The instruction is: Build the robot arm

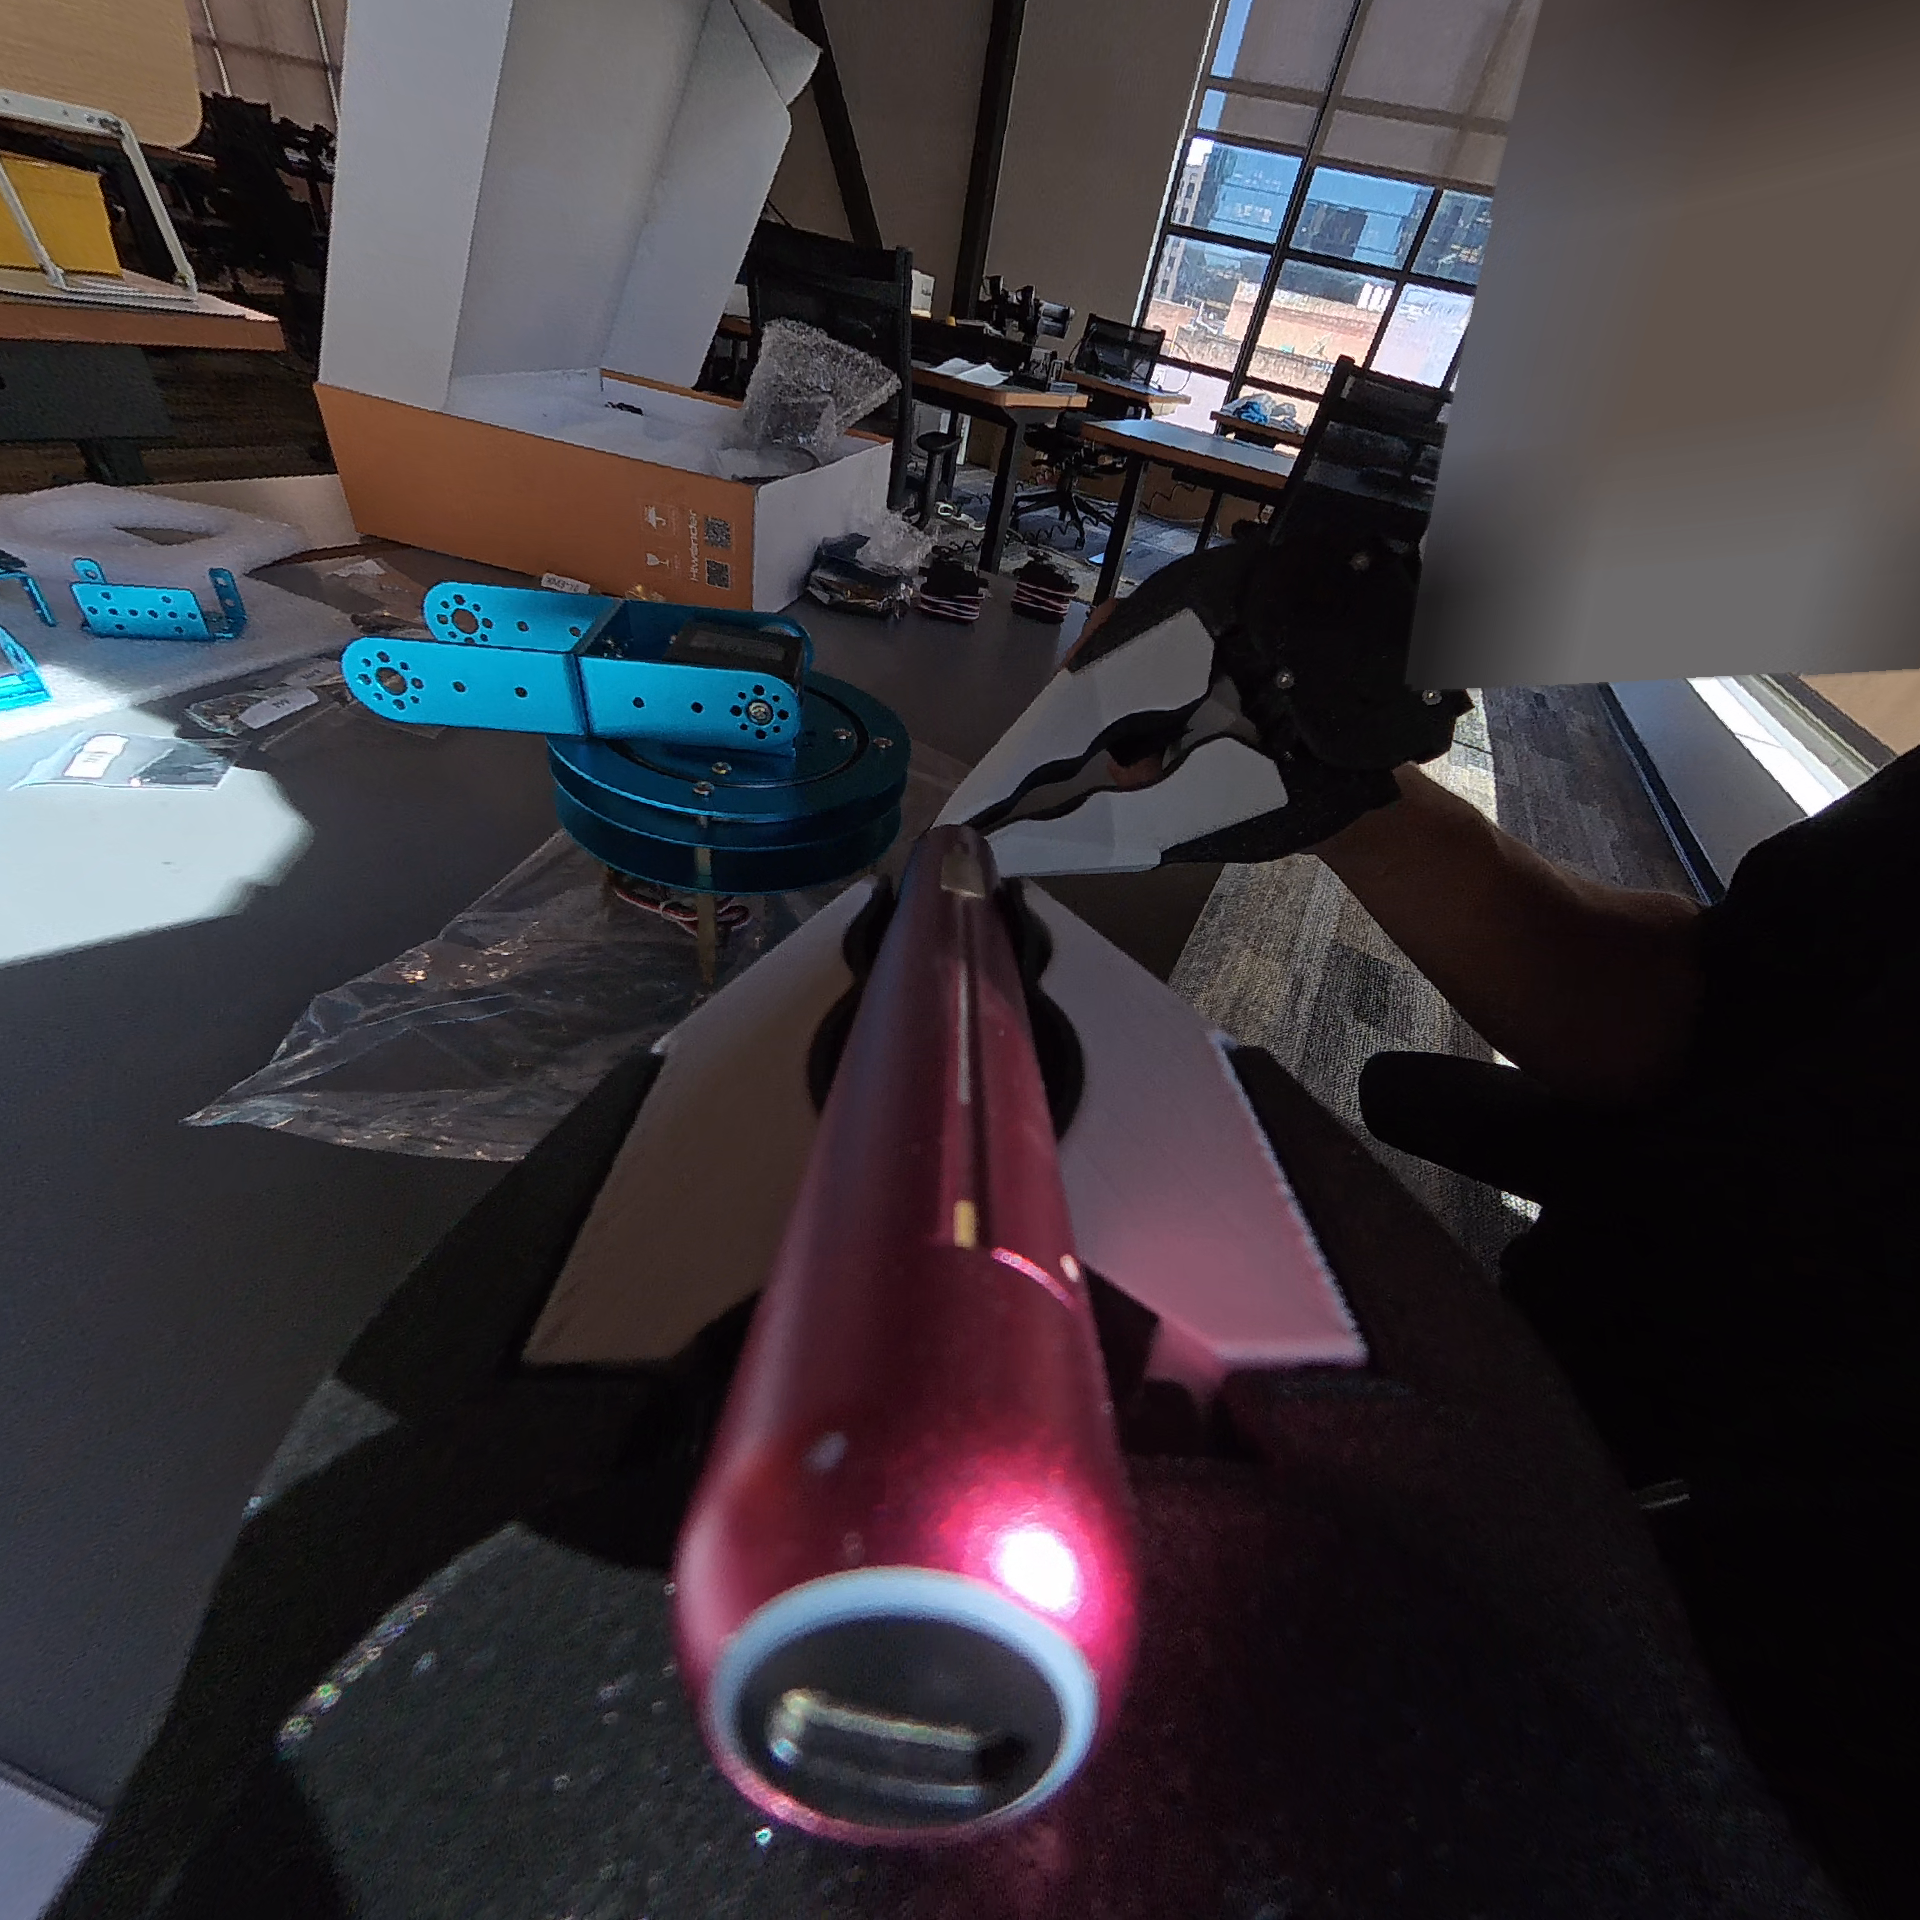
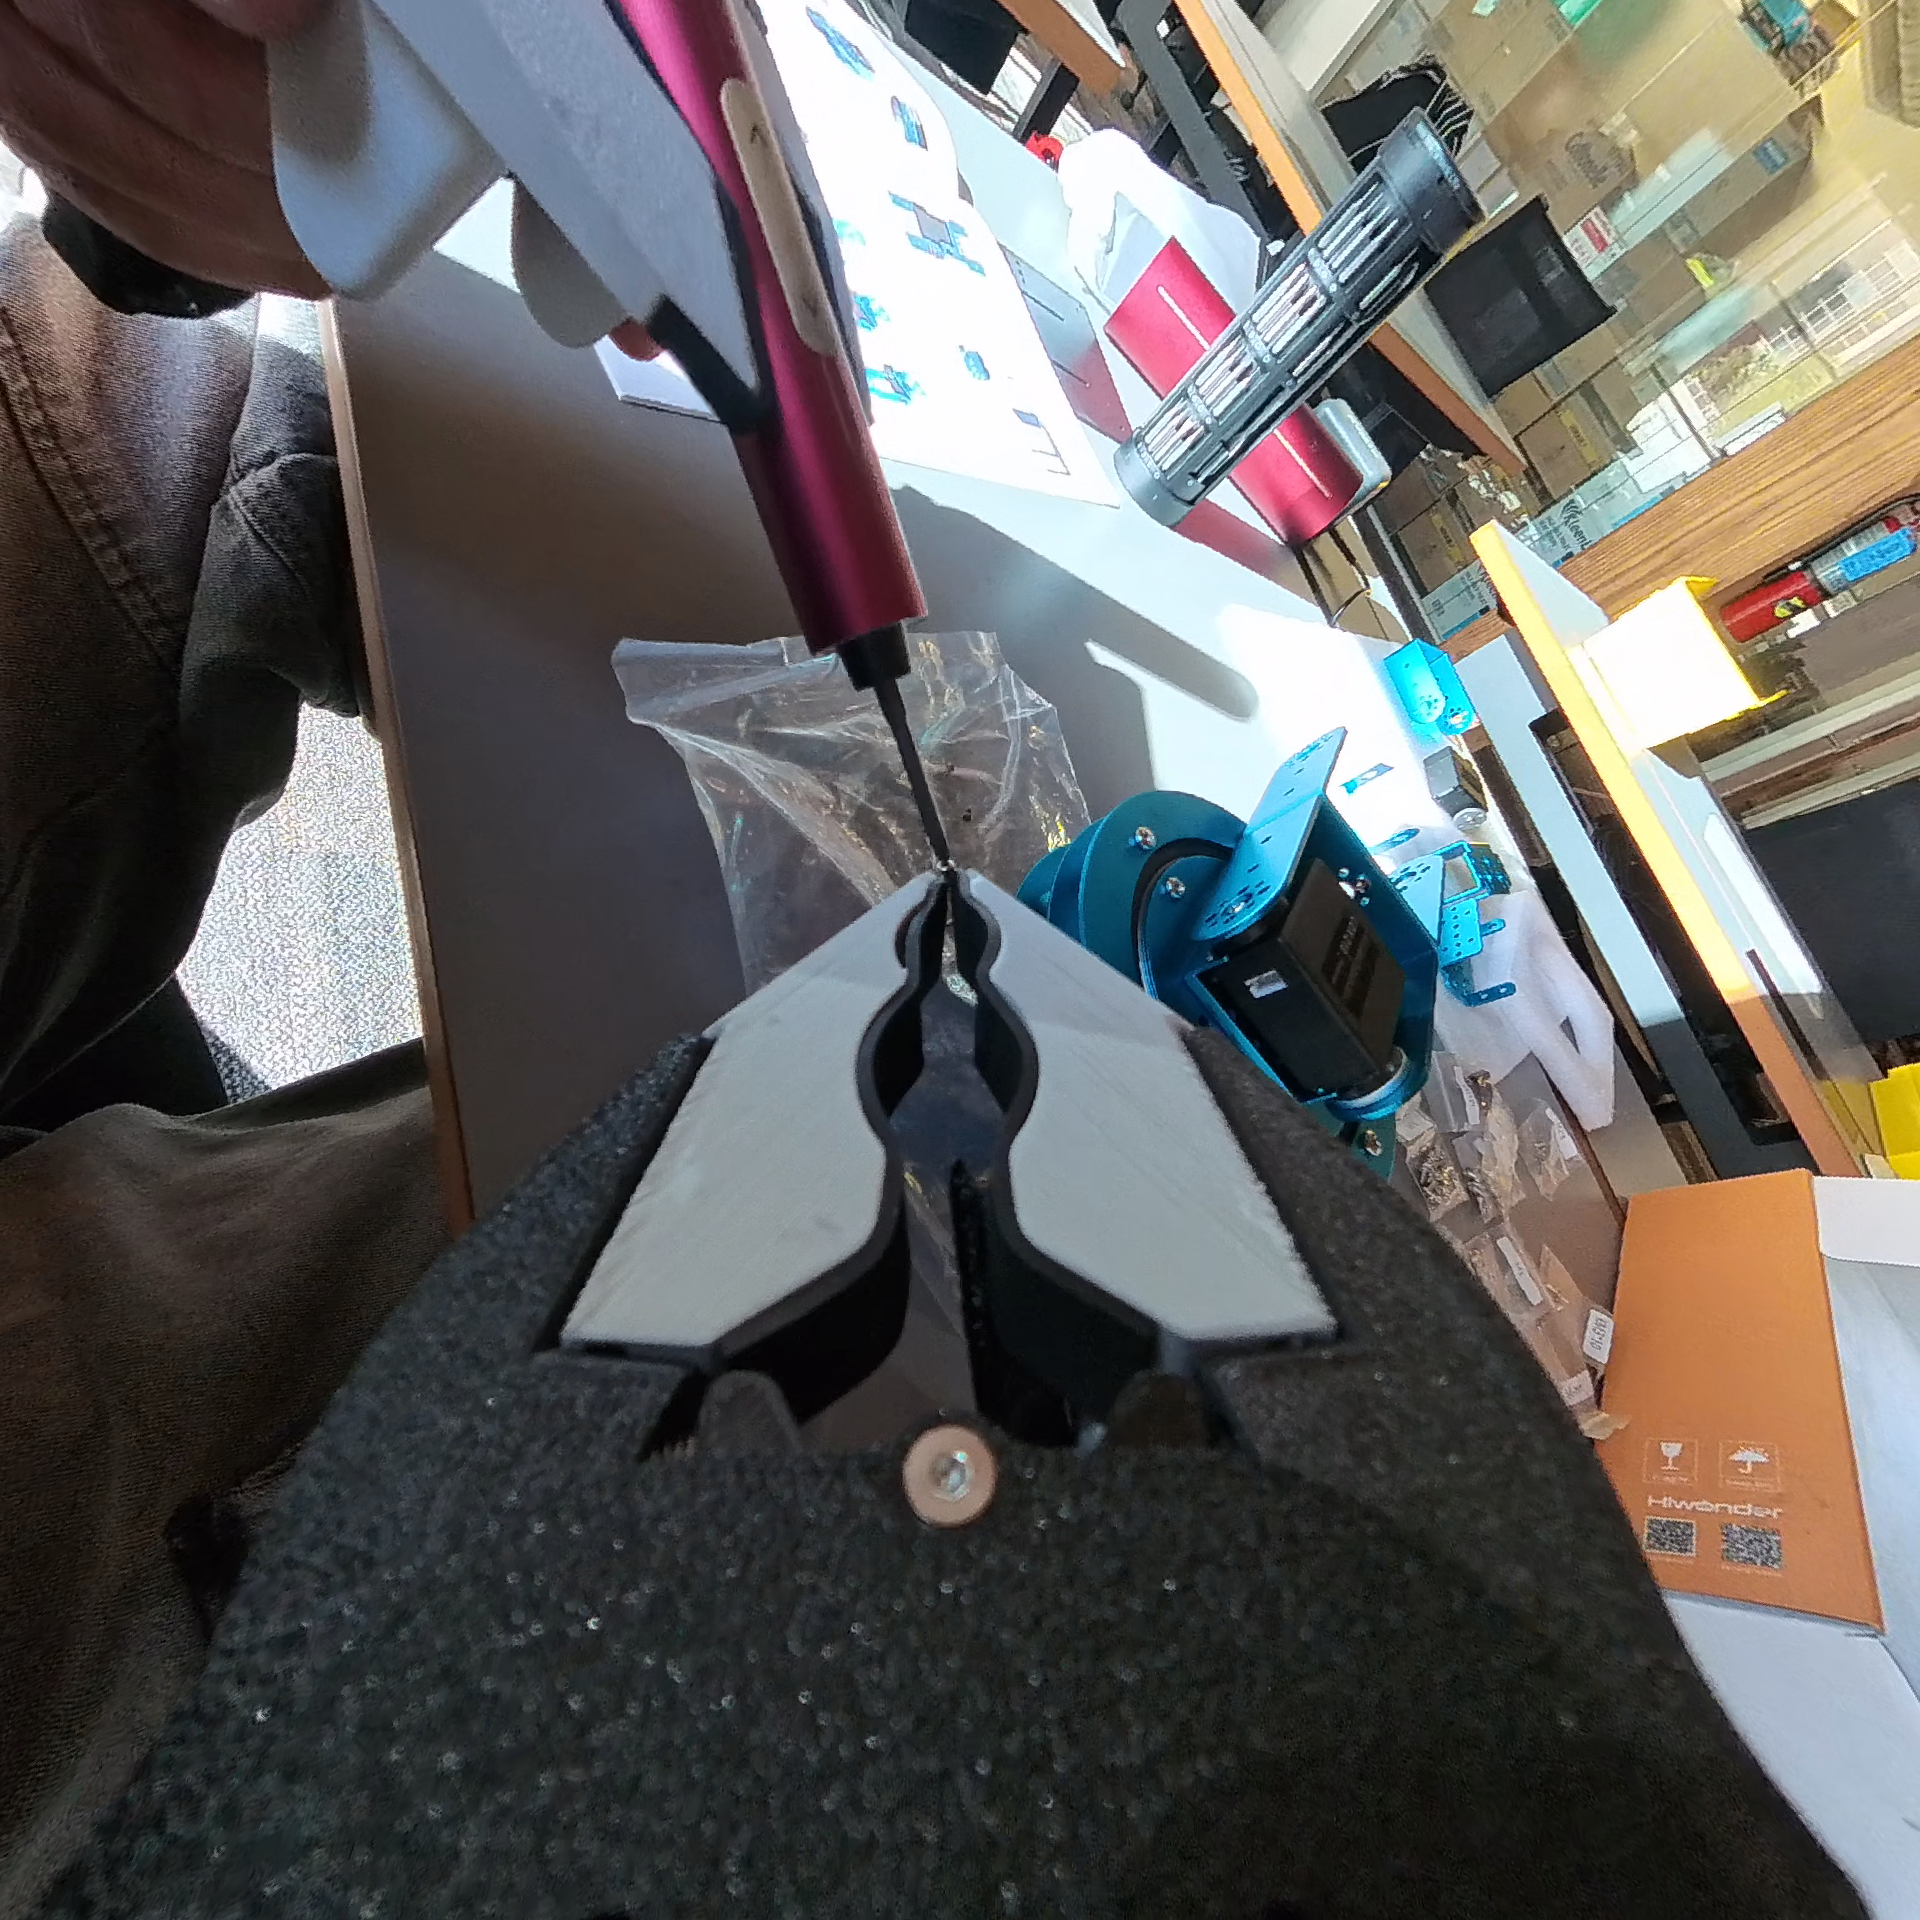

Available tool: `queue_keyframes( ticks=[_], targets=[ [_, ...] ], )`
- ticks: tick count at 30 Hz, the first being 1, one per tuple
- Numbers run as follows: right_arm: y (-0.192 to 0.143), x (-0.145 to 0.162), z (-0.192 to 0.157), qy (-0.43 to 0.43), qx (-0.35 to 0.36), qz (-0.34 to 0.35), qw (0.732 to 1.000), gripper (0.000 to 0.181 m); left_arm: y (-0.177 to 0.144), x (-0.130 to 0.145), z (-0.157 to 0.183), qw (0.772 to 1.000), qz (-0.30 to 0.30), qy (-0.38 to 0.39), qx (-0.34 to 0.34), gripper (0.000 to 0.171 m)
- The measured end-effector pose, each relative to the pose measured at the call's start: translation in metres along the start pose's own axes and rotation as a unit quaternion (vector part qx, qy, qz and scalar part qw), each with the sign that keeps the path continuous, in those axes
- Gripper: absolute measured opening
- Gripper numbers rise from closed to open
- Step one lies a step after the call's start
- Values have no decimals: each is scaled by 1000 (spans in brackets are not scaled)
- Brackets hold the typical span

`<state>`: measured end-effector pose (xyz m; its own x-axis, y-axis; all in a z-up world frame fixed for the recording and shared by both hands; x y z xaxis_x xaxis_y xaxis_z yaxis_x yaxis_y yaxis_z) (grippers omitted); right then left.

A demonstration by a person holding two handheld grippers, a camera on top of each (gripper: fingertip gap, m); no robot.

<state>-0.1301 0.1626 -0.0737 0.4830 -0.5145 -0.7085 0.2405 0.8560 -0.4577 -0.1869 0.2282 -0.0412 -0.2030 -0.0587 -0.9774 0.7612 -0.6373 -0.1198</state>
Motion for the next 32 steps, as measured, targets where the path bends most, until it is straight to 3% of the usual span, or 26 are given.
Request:
queue_keyframes(
  ticks=[15, 32],
  targets=[
    [1, -1, -4, -20, 0, -7, 1000, 0, 2, 3, -3, 1000, -9, -12, 8, 20],
    [-11, -13, -3, 46, -49, 96, 993, 0, -10, -1, -9, 991, 37, -102, 79, 21]
  ],
)
Point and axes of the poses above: each gripper's, where its closed fingertips meet, y out along the fingers, x out of its underside, z = x × y across the jaws, the point moved 2 cm from there along -y, back along the fingers, and after that the axes turned 5 degrees about -x, right-handed, at the moved point
